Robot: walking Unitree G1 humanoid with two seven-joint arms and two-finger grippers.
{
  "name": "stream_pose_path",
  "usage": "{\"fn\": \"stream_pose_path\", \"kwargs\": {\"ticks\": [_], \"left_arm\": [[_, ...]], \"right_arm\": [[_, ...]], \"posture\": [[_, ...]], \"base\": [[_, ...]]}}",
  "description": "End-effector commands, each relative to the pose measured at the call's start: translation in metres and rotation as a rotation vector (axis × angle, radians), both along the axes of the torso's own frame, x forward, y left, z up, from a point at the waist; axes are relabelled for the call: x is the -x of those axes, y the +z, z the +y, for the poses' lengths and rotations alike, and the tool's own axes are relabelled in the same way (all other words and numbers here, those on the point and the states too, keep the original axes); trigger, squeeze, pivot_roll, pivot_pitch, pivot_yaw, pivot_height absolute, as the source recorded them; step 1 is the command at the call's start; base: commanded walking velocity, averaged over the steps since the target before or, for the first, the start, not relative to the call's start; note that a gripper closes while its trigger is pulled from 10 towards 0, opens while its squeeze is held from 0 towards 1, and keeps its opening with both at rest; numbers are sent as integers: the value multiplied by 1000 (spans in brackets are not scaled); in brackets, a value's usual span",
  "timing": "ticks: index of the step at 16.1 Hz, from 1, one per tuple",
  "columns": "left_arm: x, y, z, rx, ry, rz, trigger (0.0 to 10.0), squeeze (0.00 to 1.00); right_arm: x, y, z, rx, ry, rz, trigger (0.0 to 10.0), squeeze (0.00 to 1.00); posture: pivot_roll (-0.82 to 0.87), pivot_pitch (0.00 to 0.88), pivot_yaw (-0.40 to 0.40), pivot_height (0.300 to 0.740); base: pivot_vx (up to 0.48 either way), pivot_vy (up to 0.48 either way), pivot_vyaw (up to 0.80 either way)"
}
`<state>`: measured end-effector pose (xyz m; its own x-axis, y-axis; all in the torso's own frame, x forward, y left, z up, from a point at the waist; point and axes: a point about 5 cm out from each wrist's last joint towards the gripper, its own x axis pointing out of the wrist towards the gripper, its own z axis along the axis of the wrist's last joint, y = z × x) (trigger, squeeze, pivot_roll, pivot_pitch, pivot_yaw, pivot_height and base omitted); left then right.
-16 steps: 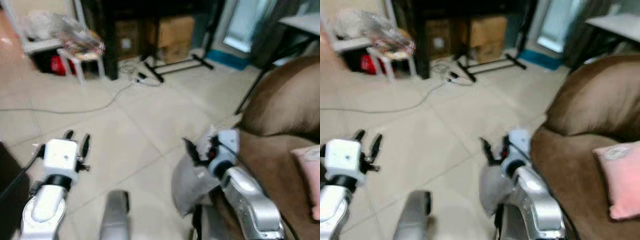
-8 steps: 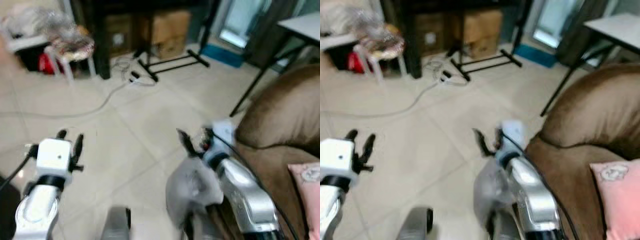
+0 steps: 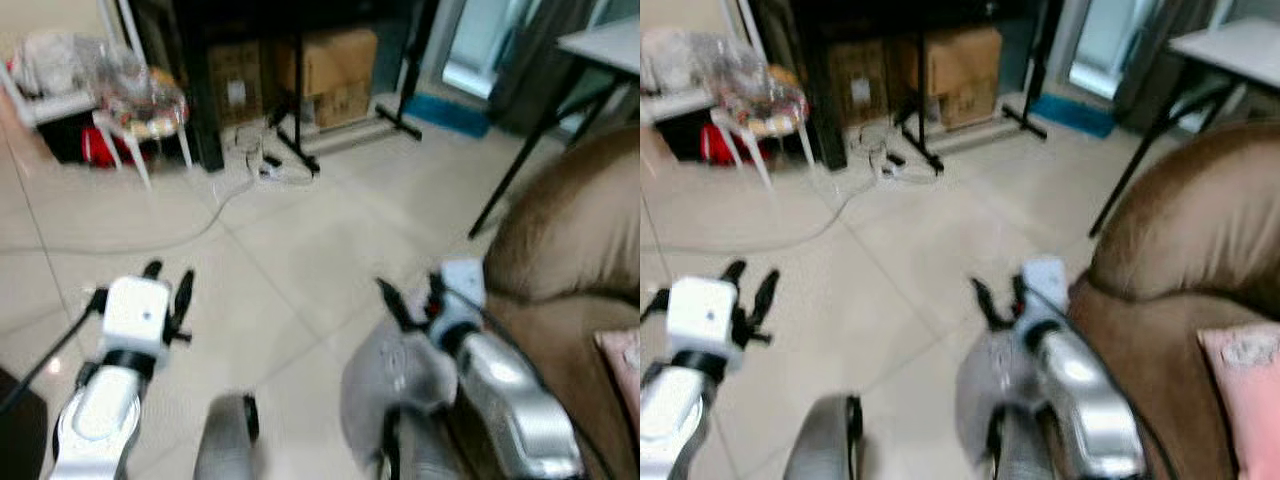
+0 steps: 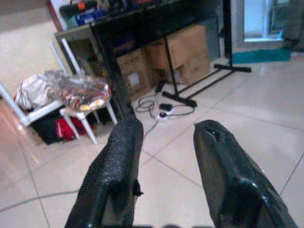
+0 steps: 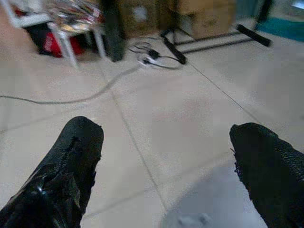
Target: Move the pillow to the sofa from floor
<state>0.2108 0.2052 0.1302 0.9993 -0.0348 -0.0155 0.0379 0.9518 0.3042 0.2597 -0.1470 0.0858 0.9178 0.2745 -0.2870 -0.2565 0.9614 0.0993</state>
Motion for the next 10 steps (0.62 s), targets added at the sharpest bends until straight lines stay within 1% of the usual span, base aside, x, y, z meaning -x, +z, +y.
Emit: {"fn": "stream_pose_path", "kwargs": {"ticks": [1, 3, 4, 5, 7, 10], "left_arm": [[1, 1, 0, -14, -9, 1, 10000, 0], [-1, 0, 0, -28, -26, 19, 10000, 0], [-2, -2, 0, -37, -53, 38, 10000, 0], [-2, -2, 0, -41, -67, 45, 10000, 0], [-6, -8, -2, -70, -143, 94, 10000, 0], [-13, -11, 1, -97, -194, 127, 10000, 0]], "right_arm": [[-3, 3, 0, -7, -4, -4, 10000, 0], [-9, 0, 0, 1, -13, 22, 10000, 0], [-12, -6, 0, 20, -19, 66, 10000, 0], [-14, -9, 0, 26, -23, 88, 10000, 0], [-23, -26, 2, 7, -45, 206, 10000, 0], [-37, -38, 4, -36, -95, 272, 10000, 0]], "posture": [[18, 0, -49, 565], [19, 0, -51, 546], [17, 0, -46, 531], [15, 0, -42, 526], [7, 0, -33, 506], [-4, 0, -17, 476]], "base": [[0, 0, 0], [0, 0, 0], [0, 0, 0], [0, 0, 0], [0, 0, 0], [0, 0, 0]]}}
